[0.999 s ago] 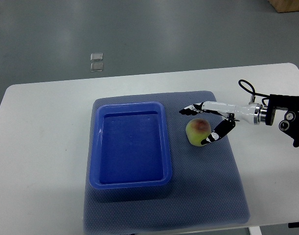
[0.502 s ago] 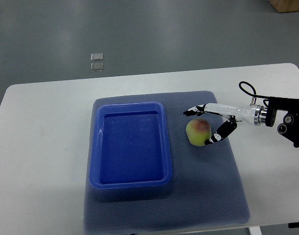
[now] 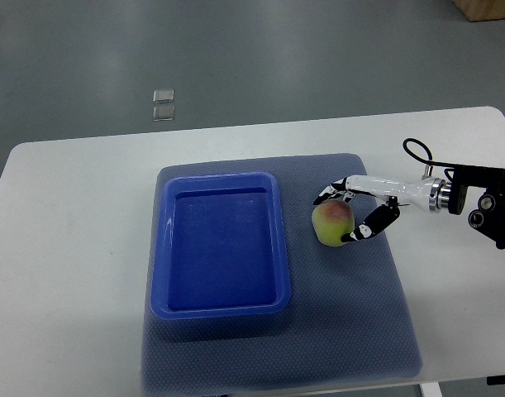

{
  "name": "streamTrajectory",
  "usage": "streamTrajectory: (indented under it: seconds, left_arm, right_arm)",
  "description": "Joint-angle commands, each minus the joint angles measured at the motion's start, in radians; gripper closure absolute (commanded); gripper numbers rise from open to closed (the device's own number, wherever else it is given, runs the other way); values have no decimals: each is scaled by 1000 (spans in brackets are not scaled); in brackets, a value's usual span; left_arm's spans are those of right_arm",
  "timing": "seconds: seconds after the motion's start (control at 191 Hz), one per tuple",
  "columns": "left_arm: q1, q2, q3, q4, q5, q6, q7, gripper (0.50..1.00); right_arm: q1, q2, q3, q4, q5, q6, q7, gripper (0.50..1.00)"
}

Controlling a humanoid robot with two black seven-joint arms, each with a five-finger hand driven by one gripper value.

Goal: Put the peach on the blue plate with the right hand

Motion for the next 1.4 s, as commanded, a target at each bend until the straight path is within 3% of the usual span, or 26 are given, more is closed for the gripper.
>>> streamTrajectory:
  seconds: [0.0,0.288,0.518,0.811,0.9,0.957,1.051,1.088,1.396]
  left_arm:
    - [0,0,0,0,0,0,0,500]
    - [0,0,0,0,-1,0,0,500]
    - [0,0,0,2,0,0,0,500]
    - [3,0,-2,2,0,0,0,500]
    - [3,0,-2,2,-1,0,0,500]
    - [3,0,0,2,0,0,0,500]
    - [3,0,-2,2,-1,0,0,500]
    - [3,0,-2,2,-1,0,0,500]
    - [3,0,-2,2,0,0,0,500]
  right_arm:
    - [48,9,4,-1,14,-2,1,1000]
    - [140,85,-5,0,18,-32,7,1000]
    - [165,286,-74,-7,11,-66,1,1000]
    - [186,383,-200,-98,6,-103,-5,979]
    - [186,385,-200,-98,7,-103,-7,912]
    - [184,385,-200,-98,9,-103,-7,795]
    - [181,386,-200,-98,11,-103,-7,675]
    - [181,386,-200,-98,14,-103,-7,591]
    - [177,366,-169,-96,84,-94,4,572]
